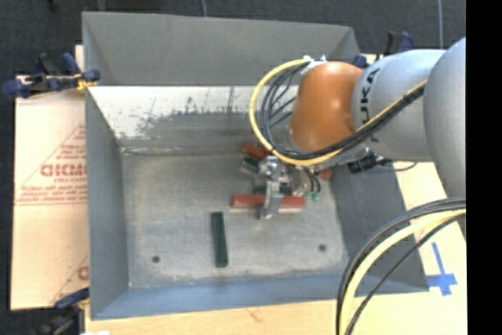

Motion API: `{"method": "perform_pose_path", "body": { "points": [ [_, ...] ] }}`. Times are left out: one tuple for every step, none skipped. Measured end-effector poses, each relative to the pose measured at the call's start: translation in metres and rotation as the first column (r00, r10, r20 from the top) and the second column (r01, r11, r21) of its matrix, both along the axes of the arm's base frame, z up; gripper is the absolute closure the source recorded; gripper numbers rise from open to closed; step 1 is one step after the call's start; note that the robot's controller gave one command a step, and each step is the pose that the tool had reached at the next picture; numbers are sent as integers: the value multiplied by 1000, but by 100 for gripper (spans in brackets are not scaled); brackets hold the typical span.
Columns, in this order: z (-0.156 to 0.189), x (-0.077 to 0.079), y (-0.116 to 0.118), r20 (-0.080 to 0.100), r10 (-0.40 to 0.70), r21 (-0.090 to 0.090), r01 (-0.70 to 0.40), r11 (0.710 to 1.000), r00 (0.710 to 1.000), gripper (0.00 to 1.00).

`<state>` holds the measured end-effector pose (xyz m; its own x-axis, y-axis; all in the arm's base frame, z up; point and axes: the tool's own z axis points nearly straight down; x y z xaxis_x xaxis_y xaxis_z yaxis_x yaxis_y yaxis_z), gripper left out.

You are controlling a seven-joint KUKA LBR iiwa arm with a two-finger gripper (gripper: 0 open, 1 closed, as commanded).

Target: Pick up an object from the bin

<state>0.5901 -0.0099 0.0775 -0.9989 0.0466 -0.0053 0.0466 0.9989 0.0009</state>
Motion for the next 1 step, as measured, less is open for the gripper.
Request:
{"method": "perform_pose_path", "body": {
  "points": [
    [17,-1,0,-8,0,0,0,1000,1000,100]
  ]
}}
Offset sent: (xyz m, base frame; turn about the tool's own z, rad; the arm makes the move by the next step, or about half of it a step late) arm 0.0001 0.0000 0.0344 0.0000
